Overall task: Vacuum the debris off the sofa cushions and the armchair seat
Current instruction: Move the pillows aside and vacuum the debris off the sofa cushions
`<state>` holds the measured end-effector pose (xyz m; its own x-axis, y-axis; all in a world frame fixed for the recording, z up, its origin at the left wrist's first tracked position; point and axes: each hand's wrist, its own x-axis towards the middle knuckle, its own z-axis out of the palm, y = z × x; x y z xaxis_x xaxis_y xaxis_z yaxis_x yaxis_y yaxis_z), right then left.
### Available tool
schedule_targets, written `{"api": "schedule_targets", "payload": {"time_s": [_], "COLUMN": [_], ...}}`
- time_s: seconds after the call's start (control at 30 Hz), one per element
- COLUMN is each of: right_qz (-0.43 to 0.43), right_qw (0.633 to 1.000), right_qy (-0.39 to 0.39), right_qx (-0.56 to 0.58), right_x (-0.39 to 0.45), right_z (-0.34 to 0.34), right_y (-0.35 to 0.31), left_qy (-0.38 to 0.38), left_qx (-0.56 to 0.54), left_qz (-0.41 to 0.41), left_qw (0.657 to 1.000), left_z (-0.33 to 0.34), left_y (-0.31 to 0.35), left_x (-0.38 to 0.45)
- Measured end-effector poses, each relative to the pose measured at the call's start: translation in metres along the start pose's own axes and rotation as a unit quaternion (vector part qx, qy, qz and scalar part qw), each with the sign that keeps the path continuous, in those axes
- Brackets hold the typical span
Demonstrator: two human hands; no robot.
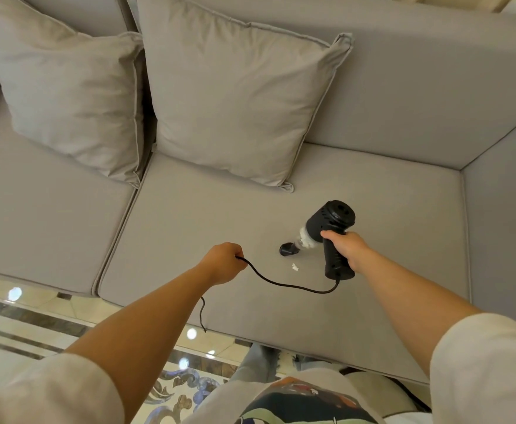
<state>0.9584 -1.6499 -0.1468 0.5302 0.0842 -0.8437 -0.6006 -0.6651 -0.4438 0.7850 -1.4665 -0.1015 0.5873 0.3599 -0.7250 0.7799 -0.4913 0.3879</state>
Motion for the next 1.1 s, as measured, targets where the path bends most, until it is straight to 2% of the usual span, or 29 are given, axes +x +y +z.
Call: {"api": "schedule_targets", "payload": {"time_s": [0.47, 0.7, 1.1], "right_qz": [-0.013, 0.001, 0.007], "right_qw": [0.999, 0.998, 0.999], "right_qy": [0.033, 0.06, 0.032], "right_qx": [0.03, 0.035, 0.01], "right_x": [-0.01, -0.019, -0.031], "right_z": [0.01, -0.005, 0.002], "right_y": [0.015, 0.035, 0.056], "left_qy": [-0.006, -0.019, -0.011], "left_qx": [0.013, 0.005, -0.004], "left_qz": [0.015, 0.032, 0.011], "left_qw": [1.0, 0.999, 1.0], "left_z": [-0.003, 0.007, 0.03], "left_y": [-0.017, -0.012, -0.024], "left_x": [-0.007, -0.013, -0.042]}}
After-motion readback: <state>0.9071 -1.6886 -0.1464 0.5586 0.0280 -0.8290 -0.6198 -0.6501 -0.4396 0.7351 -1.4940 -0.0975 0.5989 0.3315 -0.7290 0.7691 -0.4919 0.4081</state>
